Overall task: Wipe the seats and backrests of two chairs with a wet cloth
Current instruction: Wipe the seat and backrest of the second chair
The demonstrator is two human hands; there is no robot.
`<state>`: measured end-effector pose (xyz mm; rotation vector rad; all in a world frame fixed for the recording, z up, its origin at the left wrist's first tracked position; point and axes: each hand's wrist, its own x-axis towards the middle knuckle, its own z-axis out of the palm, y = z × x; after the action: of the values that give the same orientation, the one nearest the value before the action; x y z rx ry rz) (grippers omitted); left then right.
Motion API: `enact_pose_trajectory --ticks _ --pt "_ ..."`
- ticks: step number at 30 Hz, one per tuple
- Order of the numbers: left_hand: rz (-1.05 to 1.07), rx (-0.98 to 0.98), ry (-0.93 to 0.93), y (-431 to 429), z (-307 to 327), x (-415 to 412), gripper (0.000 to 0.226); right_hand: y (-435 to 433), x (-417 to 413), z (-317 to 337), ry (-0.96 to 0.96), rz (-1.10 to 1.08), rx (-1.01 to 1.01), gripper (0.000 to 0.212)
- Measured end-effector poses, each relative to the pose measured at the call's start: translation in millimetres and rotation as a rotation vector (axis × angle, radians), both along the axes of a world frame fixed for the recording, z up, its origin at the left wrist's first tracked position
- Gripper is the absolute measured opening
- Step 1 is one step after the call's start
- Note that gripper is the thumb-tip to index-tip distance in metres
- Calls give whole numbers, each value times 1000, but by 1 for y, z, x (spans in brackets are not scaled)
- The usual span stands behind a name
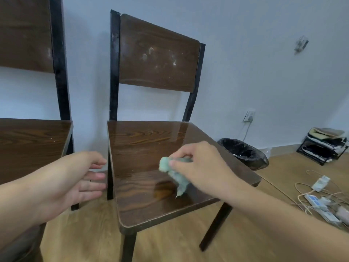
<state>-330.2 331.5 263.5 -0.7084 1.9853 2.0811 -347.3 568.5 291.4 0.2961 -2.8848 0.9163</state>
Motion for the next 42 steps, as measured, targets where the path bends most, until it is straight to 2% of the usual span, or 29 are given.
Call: enact_pose_trajectory --ticks 6,9,15,19,27,31,35,42 --pt "-10 23 -10 4 6 3 14 83 -175 -5 115 -410 -37 14" --pt "-4 15 -13 9 6 -3 17 102 -230 -13 184 -463 -28 15" --pt "13 60 -55 14 5 -17 31 83 -286 -26 213 -485 -52 19" --pt "0 108 -37 16 8 -29 25 76 -317 -27 176 -516 0 20" --pt "-36 195 -31 11 -7 -42 32 68 -346 -30 183 -524 63 25" --pt "27 140 -52 11 -7 -50 34 73 -358 -37 161 -494 41 20" --pt "76 117 -47 13 -2 -56 36 70 -354 -45 218 -443 24 12" --pt "122 18 14 5 -2 -60 31 63 -344 -44 245 -359 17 16"
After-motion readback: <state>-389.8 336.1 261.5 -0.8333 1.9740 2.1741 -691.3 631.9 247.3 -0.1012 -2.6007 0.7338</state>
